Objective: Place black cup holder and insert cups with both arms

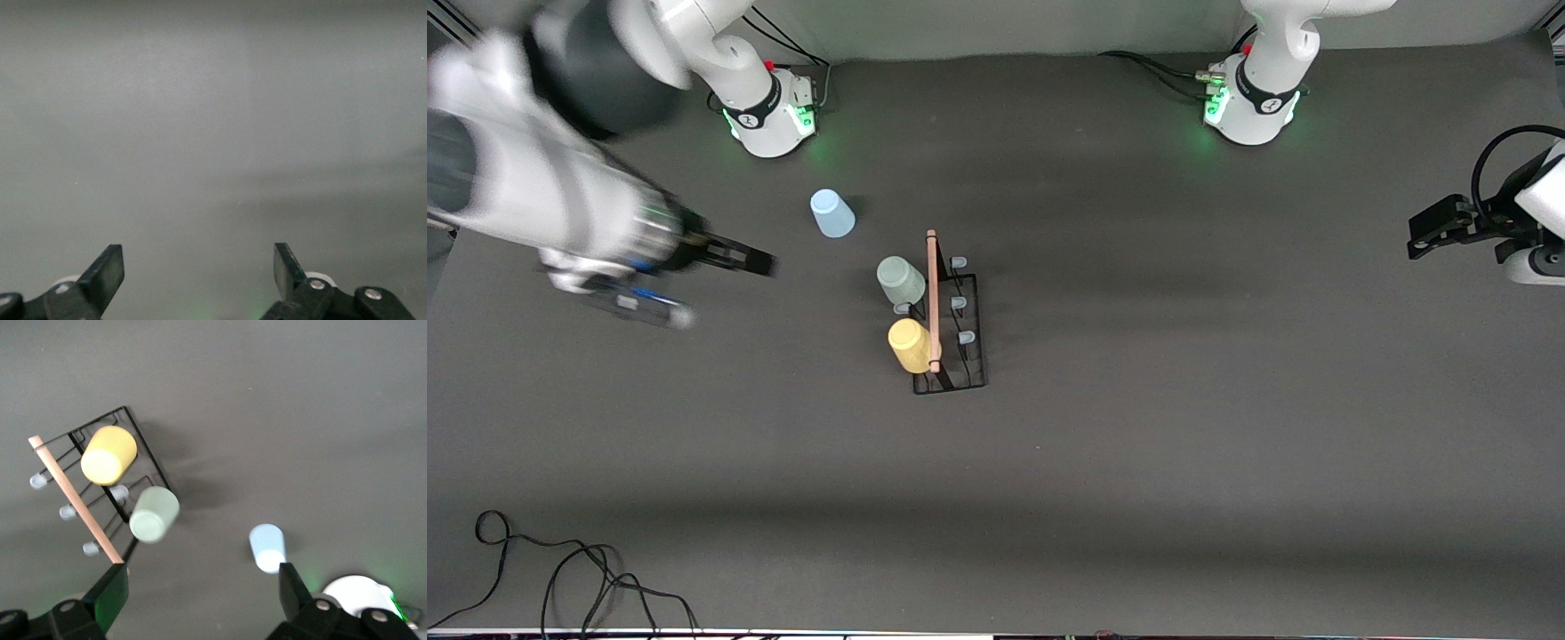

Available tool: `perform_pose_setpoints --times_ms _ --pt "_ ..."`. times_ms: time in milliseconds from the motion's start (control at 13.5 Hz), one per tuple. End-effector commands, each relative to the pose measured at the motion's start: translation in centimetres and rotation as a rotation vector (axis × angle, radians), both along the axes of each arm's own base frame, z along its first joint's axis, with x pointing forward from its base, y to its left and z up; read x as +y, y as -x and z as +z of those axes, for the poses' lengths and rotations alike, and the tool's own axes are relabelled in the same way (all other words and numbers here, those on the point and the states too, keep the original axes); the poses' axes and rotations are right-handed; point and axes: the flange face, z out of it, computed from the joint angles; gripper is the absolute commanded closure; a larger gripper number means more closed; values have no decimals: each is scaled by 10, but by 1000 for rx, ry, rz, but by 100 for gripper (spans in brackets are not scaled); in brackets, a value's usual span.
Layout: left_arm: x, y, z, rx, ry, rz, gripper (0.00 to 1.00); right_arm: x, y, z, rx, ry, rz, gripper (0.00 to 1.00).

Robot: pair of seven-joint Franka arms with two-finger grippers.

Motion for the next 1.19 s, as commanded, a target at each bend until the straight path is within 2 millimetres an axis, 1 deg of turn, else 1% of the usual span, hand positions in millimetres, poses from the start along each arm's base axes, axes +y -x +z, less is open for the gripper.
perform_pose_setpoints --times_ms 0,148,222,296,444,741,963,1037,1111 --pt "-2 4 5 -15 -10 7 0 -54 8 38 26 5 82 0" --pt "-2 4 5 -15 -12 7 0 -97 10 47 18 29 196 0" --pt "-2 4 5 -15 -12 7 0 -108 10 49 10 23 260 0" --pt "-2 4 5 -15 -10 7 0 -117 9 50 0 18 282 0" --pt "-2 4 5 -13 -12 7 0 -119 4 50 -26 66 306 0" --pt "-3 4 4 -13 -12 6 0 -111 2 48 -36 71 320 0" --pt "-3 4 4 -13 -11 6 0 -115 2 48 -31 69 313 0" --pt "-3 4 4 -13 -12 6 0 -122 1 46 -28 67 304 0" --pt "-3 4 4 -13 -11 6 0 -122 1 46 -29 57 311 0"
